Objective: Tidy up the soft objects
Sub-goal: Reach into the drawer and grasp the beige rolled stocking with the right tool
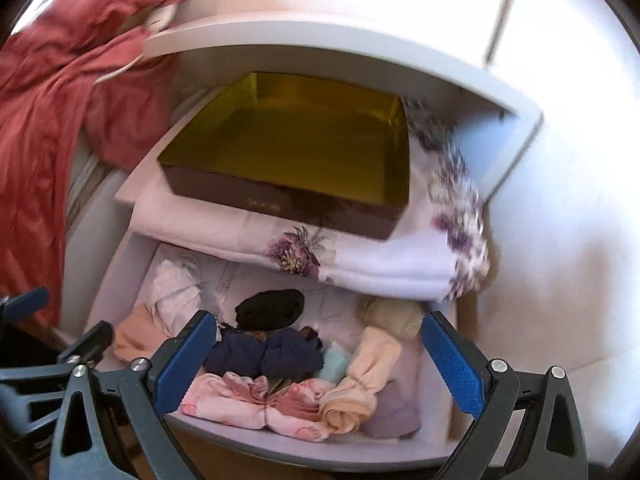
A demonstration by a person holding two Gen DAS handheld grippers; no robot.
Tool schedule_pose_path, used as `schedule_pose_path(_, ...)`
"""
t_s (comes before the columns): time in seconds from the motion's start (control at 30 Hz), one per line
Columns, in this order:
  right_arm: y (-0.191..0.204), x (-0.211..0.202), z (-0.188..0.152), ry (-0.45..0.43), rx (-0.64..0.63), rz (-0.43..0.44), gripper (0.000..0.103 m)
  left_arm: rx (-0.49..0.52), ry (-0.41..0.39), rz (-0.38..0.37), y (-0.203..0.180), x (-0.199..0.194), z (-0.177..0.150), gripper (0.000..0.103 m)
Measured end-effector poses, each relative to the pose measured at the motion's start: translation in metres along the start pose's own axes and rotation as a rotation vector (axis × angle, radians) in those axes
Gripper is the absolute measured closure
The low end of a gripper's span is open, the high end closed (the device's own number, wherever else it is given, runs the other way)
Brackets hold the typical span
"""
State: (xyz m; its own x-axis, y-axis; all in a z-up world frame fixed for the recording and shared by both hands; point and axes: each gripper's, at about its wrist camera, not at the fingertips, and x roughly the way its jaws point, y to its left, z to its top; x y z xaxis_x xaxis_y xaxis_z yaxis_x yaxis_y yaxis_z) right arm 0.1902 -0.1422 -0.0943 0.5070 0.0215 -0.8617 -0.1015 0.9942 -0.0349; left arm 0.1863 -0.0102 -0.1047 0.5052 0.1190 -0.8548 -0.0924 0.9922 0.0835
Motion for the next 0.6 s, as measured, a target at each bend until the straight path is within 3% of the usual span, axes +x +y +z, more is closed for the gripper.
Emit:
schedule_pose_path(0.13,-0.006,0.009,-0.002,0.019,0.023,-0.025,0.0,0.025,-0.042,0.001,0.001,-0.008,-0.001,0.014)
schedule_pose_path(0.3,-0.007,0.027,-0.009,0.071,0.03,-0.026,0.0,0.039,0.038,-0.033,-0.006,0.018,-0.011,0.014)
schedule_pose_path(0.47,-0.045,0.057,-0.019,0.194,0.26,0.07,0.0,0.003,0.136,-0.052,-0.005,0.043,-0.016,0.014)
schedule_pose_path(0.6,-0.07,0.068,-0.028,0.227,0.411,0.117,0.0,-0.028,0.171,-0.067,-0.001,0.049,-0.019,0.014)
